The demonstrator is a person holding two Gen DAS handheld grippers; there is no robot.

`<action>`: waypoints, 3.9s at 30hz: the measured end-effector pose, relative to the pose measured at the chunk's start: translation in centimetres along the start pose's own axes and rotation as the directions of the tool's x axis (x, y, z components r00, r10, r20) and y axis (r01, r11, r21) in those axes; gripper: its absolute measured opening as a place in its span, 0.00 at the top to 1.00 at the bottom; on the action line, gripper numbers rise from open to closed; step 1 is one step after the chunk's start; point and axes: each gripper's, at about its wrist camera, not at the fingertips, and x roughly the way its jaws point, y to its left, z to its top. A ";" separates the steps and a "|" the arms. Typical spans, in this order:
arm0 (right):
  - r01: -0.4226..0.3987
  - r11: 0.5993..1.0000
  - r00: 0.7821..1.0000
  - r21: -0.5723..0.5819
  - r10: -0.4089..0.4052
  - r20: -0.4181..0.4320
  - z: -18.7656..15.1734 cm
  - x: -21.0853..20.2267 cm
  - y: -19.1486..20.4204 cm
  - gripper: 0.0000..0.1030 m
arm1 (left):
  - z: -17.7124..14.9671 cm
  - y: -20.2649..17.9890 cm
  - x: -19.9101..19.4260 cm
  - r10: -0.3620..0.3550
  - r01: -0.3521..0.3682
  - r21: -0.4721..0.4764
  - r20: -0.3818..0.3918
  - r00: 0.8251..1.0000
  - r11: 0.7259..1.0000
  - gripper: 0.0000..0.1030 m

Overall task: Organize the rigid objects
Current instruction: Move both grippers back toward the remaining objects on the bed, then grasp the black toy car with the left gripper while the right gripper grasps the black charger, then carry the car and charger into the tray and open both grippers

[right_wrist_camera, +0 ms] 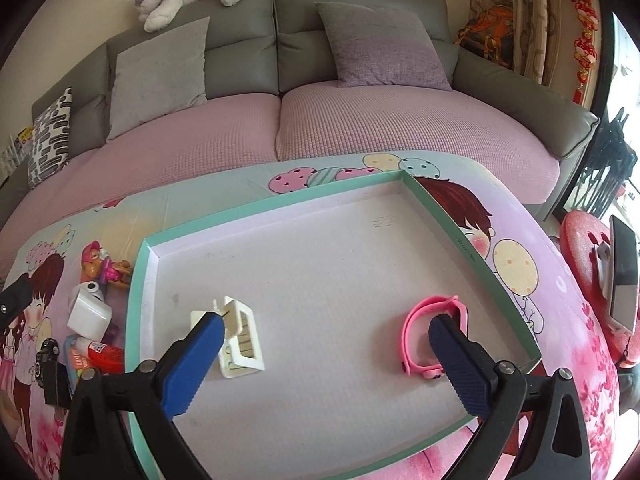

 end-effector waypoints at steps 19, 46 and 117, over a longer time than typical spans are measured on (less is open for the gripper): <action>-0.257 0.959 0.966 -0.118 0.250 -0.069 -2.0 0.4 11.6 0.00 | -1.9 10.9 1.2 0.127 -0.140 -0.157 -0.093 0.988 0.978 0.00; -0.281 0.942 0.955 -0.181 0.256 -0.150 -3.7 1.5 15.6 0.00 | -2.9 11.4 9.8 0.152 -0.176 -0.056 -0.294 0.944 0.983 0.00; -0.467 0.807 0.883 -0.360 0.442 -0.155 -7.7 -3.9 23.5 0.58 | -4.6 18.9 1.9 0.125 -0.146 -0.088 -0.210 0.970 0.985 0.65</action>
